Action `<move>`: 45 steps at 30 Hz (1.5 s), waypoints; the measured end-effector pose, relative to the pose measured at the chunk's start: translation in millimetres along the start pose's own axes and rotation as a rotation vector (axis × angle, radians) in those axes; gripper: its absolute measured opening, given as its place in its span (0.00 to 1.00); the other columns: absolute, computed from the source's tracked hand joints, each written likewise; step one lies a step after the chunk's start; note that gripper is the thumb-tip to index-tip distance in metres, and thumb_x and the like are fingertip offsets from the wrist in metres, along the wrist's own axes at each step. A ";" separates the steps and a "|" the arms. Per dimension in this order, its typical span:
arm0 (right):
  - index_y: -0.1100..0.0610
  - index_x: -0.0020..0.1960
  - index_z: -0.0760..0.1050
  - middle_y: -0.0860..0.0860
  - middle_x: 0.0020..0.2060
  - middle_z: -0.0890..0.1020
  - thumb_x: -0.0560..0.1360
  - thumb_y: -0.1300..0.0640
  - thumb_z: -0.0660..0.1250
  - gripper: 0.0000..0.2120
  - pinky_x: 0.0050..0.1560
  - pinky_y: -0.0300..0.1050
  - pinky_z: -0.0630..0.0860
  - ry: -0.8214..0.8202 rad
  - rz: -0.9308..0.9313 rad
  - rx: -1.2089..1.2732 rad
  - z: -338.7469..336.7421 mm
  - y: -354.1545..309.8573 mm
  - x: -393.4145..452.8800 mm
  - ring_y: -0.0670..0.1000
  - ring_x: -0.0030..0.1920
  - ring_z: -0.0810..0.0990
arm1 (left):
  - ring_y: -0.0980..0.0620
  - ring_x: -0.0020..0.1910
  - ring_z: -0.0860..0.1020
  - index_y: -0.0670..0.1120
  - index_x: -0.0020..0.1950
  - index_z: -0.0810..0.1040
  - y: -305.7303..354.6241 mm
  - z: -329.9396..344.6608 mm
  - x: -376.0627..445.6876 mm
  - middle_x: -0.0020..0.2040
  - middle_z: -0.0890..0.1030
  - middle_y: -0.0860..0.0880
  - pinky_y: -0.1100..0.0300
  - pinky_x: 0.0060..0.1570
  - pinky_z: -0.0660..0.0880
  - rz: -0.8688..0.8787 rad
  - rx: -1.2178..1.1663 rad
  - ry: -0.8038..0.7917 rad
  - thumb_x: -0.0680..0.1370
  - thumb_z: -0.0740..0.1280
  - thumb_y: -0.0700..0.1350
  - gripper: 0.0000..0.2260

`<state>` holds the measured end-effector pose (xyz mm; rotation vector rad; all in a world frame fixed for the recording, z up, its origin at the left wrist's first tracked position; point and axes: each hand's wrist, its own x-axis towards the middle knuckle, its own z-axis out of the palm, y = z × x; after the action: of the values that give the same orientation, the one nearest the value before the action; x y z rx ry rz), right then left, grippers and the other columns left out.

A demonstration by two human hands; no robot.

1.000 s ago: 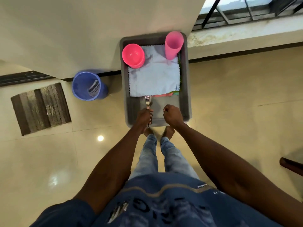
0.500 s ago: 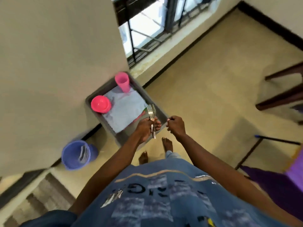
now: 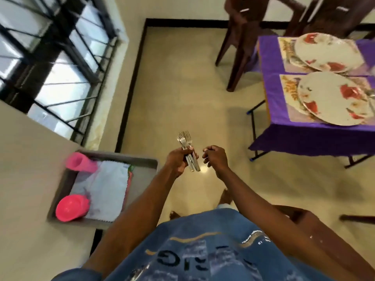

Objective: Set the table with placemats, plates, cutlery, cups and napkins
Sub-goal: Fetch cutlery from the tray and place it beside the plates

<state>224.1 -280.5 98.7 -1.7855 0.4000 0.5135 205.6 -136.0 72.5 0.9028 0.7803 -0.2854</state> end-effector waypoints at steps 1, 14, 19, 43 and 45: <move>0.58 0.41 0.77 0.53 0.31 0.79 0.75 0.65 0.62 0.08 0.27 0.40 0.66 0.014 0.002 0.018 -10.3 0.1 2.9 0.50 0.26 0.74 | 0.46 0.33 0.80 0.36 0.45 0.78 -0.9 13.1 3.7 0.37 0.79 0.42 0.54 0.37 0.81 -0.005 0.015 0.004 0.77 0.64 0.30 0.05; 0.62 0.46 0.79 0.54 0.35 0.81 0.80 0.56 0.62 0.12 0.28 0.39 0.68 -0.067 0.036 0.138 -207.7 -15.4 73.6 0.49 0.29 0.77 | 0.57 0.23 0.68 0.44 0.47 0.79 -31.2 237.5 63.6 0.39 0.77 0.47 0.66 0.21 0.65 -0.037 0.257 -0.067 0.77 0.70 0.39 0.01; 0.64 0.53 0.79 0.54 0.38 0.83 0.79 0.60 0.63 0.09 0.29 0.38 0.69 -0.126 0.007 0.119 -266.2 -25.4 98.8 0.48 0.31 0.77 | 0.58 0.22 0.68 0.45 0.48 0.81 -39.6 309.8 83.4 0.33 0.74 0.48 0.65 0.22 0.67 0.023 0.231 -0.033 0.76 0.71 0.40 0.02; 0.66 0.43 0.77 0.58 0.28 0.78 0.77 0.69 0.64 0.05 0.25 0.40 0.75 0.395 0.268 0.316 -336.8 -44.6 255.8 0.49 0.21 0.74 | 0.55 0.24 0.68 0.42 0.58 0.79 26.3 366.8 217.5 0.42 0.83 0.47 0.64 0.24 0.70 -0.027 0.300 0.019 0.77 0.70 0.39 0.10; 0.65 0.41 0.77 0.58 0.27 0.78 0.77 0.68 0.66 0.06 0.27 0.42 0.75 0.392 0.273 0.311 -339.4 -46.7 259.9 0.50 0.22 0.74 | 0.55 0.24 0.69 0.42 0.57 0.79 24.8 364.8 222.0 0.42 0.83 0.48 0.64 0.25 0.70 -0.040 0.317 0.043 0.77 0.70 0.39 0.09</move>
<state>514.4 -597.0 74.7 -1.5309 0.9531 0.2660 550.3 -389.3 65.2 1.1954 0.8069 -0.4339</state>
